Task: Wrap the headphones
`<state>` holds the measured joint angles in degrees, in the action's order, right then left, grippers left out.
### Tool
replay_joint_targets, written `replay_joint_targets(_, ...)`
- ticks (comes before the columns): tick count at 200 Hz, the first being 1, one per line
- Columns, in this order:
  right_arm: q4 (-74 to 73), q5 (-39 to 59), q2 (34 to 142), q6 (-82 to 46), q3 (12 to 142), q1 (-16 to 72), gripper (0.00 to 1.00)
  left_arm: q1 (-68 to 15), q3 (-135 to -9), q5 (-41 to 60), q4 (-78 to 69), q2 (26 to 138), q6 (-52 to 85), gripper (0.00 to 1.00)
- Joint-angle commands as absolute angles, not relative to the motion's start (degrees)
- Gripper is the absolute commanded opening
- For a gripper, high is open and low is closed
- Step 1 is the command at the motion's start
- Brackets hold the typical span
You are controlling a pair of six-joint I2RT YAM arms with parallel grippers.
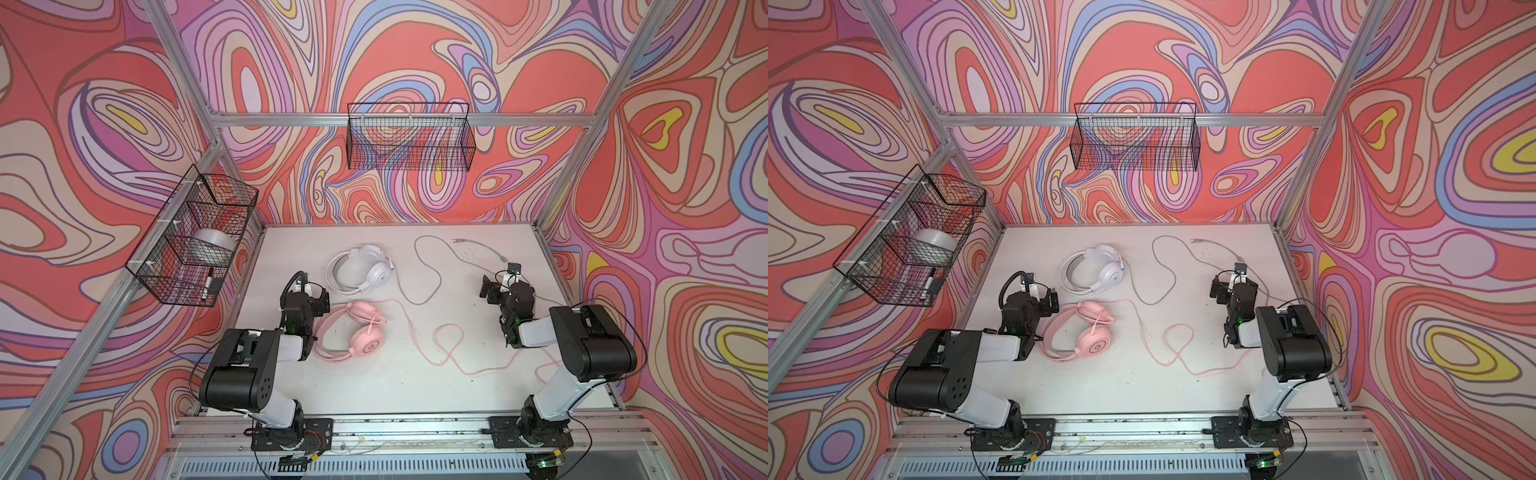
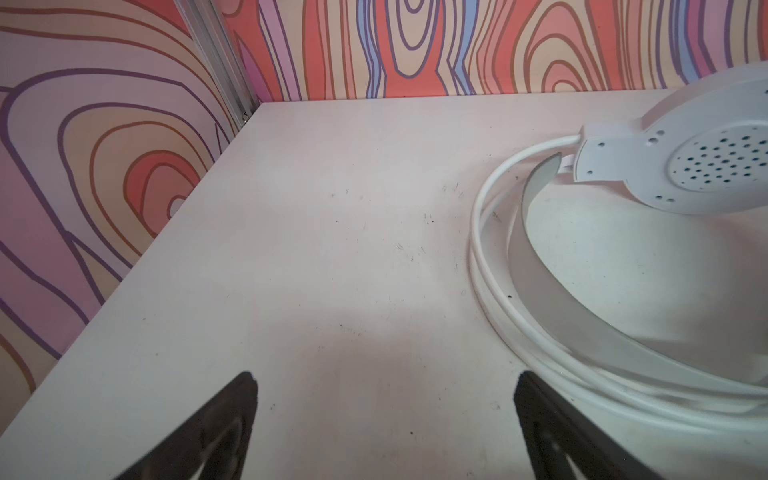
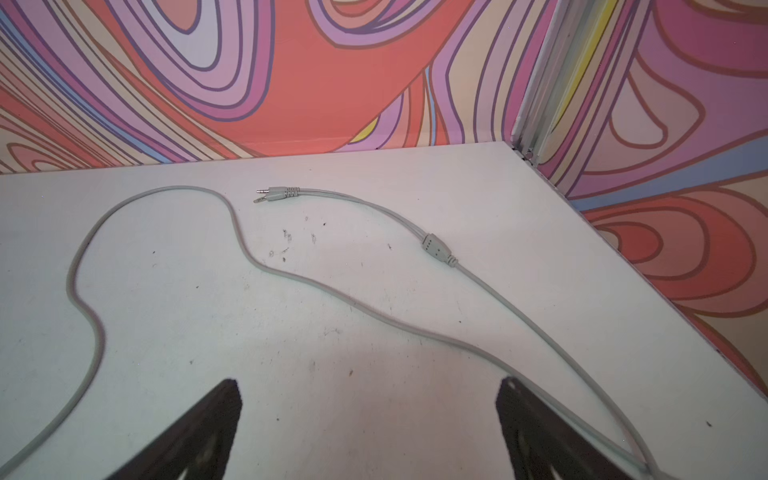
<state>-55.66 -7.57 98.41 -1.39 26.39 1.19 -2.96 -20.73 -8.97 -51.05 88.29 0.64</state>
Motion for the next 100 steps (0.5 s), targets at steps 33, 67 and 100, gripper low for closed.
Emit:
replay_joint_targets(33,-55.37,-8.02,98.24,-1.87,26.63,1.05,0.98,-2.90,-21.18,-8.66,-52.03,88.43,0.05,1.00)
replay_joint_targets(67,-55.37,-8.08,98.17,-1.90,26.64,1.05,0.99,-2.90,-21.09,-8.61,-52.12,88.46,0.09,1.00)
replay_joint_targets(100,-55.37,-8.08,98.17,-1.89,26.63,1.05,0.99,-2.90,-21.09,-8.68,-52.18,88.47,0.02,1.00)
